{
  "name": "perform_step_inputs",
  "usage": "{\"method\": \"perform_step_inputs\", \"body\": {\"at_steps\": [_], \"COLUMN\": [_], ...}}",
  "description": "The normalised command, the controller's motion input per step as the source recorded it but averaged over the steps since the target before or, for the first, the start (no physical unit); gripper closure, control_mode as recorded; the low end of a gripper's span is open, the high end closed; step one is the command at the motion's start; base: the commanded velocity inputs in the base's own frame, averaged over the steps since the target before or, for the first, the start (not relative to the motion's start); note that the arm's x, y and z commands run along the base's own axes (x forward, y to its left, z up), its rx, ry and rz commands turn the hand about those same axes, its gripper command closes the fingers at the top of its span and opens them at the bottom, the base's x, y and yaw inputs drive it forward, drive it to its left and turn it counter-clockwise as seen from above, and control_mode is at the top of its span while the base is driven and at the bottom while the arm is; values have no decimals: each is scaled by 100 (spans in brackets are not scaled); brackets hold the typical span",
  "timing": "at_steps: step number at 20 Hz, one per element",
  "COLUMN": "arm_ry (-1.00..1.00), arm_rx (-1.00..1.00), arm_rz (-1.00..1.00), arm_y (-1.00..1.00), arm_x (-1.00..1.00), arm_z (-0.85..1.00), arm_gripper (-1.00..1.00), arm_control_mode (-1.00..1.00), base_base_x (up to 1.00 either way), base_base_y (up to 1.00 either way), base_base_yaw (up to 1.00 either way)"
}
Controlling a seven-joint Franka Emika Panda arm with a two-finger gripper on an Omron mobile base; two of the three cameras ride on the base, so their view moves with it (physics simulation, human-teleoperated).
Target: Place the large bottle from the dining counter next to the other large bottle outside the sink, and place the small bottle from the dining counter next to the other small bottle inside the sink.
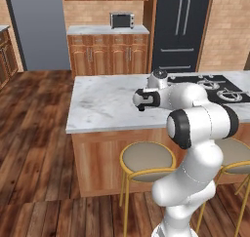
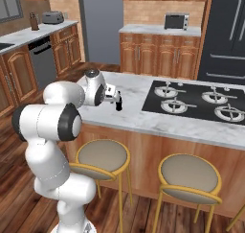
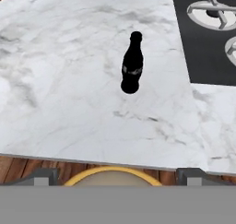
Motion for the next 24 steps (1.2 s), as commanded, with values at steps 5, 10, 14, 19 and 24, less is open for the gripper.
{"method": "perform_step_inputs", "body": {"at_steps": [5,10,14,19,24], "arm_ry": [-9,-6,-3,0,0], "arm_rx": [0,0,0,0,2], "arm_rz": [-3,-2,-2,-3,-3], "arm_y": [0,0,-6,-9,-5], "arm_x": [5,13,15,32,38], "arm_z": [-1,-12,-16,-11,-11], "arm_gripper": [-100,-100,-100,-100,-100], "arm_control_mode": [-100,-100,-100,-100,-100], "base_base_x": [0,0,0,0,0], "base_base_y": [0,0,0,0,0], "base_base_yaw": [0,0,0,0,0]}}
